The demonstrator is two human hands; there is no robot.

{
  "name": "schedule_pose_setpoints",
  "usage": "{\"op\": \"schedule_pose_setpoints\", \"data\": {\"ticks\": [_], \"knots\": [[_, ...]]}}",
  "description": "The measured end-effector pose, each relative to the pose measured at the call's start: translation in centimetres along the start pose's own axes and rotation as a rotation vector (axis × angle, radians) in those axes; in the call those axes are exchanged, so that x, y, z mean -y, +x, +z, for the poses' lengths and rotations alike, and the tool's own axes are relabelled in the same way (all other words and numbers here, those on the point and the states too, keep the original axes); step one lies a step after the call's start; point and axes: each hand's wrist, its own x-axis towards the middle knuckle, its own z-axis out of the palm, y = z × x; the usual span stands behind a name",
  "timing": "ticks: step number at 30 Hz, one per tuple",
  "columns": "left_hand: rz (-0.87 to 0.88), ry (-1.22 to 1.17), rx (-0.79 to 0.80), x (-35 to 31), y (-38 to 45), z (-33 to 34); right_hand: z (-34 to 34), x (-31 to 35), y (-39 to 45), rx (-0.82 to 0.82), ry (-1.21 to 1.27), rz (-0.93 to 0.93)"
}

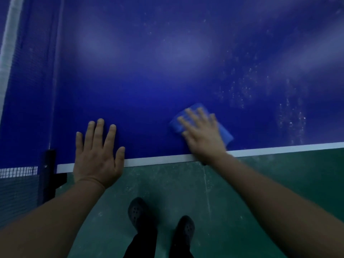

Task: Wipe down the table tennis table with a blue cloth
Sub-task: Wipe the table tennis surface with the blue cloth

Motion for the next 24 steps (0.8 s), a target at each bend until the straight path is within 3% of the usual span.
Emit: {"op": "schedule_pose_setpoints", "data": {"ticks": [3,5,7,9,11,12,14,17,18,19,21,24], "knots": [[0.006,0.006,-0.020,0.1,0.0,0.2,-1.8,-6.6,1.4,-0.106,0.105,0.673],[0.007,0.002,-0.034,0.1,0.0,0.3,-2.1,-5.2,3.1,-0.177,0.185,0.937],[0.010,-0.003,-0.044,0.2,0.1,0.3,-1.1,0.3,4.9,-0.190,0.137,0.736],[0.014,-0.002,-0.050,0.2,0.1,0.4,0.3,6.0,5.8,-0.135,0.075,0.240],[0.019,0.007,-0.051,0.3,0.1,0.3,0.4,7.0,6.6,-0.063,0.026,-0.145],[0.022,0.008,-0.049,0.3,0.2,0.3,-0.1,5.1,7.7,-0.058,0.011,-0.184],[0.021,0.013,-0.049,0.5,0.2,0.3,-1.1,-0.2,9.6,-0.094,-0.054,0.060],[0.018,0.017,-0.047,0.3,0.2,0.4,-3.2,-7.2,10.6,-0.186,0.139,0.791],[0.015,0.018,-0.044,0.3,0.2,0.4,-3.4,-7.1,10.9,-0.204,0.200,0.931],[0.015,0.020,-0.042,0.3,0.2,0.4,-3.2,-5.6,11.2,-0.207,0.196,0.956],[0.017,0.022,-0.041,0.4,0.3,0.4,-2.0,-0.4,11.7,-0.218,0.122,0.681],[0.011,0.029,-0.040,0.2,0.3,0.3,0.0,8.1,10.8,-0.133,0.044,0.002]]}}
